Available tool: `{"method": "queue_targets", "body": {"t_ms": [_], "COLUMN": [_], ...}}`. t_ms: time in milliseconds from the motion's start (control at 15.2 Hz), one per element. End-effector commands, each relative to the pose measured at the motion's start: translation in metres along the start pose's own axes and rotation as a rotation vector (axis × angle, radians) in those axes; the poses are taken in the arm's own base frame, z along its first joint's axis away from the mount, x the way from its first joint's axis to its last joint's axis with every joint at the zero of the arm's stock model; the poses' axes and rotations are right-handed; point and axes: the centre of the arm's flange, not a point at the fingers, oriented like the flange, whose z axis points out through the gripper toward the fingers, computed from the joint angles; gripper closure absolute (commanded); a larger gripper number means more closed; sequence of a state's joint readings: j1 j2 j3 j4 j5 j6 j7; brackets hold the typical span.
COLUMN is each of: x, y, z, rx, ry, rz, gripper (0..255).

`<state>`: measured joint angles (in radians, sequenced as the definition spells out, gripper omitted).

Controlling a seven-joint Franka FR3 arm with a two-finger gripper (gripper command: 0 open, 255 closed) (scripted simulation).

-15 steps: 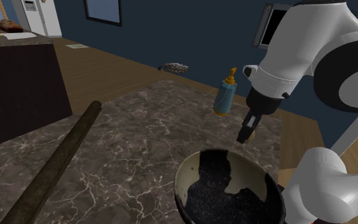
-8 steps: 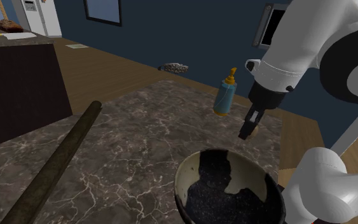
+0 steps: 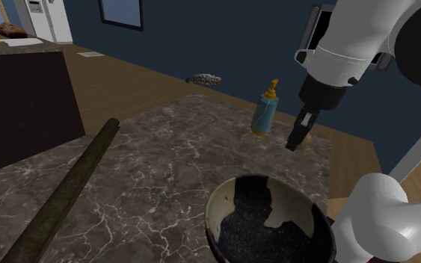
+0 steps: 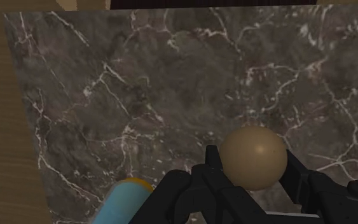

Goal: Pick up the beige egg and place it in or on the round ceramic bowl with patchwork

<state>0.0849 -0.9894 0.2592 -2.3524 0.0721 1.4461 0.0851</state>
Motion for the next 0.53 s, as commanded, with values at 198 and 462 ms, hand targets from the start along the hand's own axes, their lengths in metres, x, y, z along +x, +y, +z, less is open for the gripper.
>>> {"method": "queue_targets", "body": {"t_ms": [198, 462], "x": [0.003, 0.004], "y": [0.004, 0.007], "z": [-0.027, -0.047], "rx": [0.000, 0.000], "ry": [0.000, 0.000], "rz": [0.000, 0.000], "gripper": [255, 255]}}
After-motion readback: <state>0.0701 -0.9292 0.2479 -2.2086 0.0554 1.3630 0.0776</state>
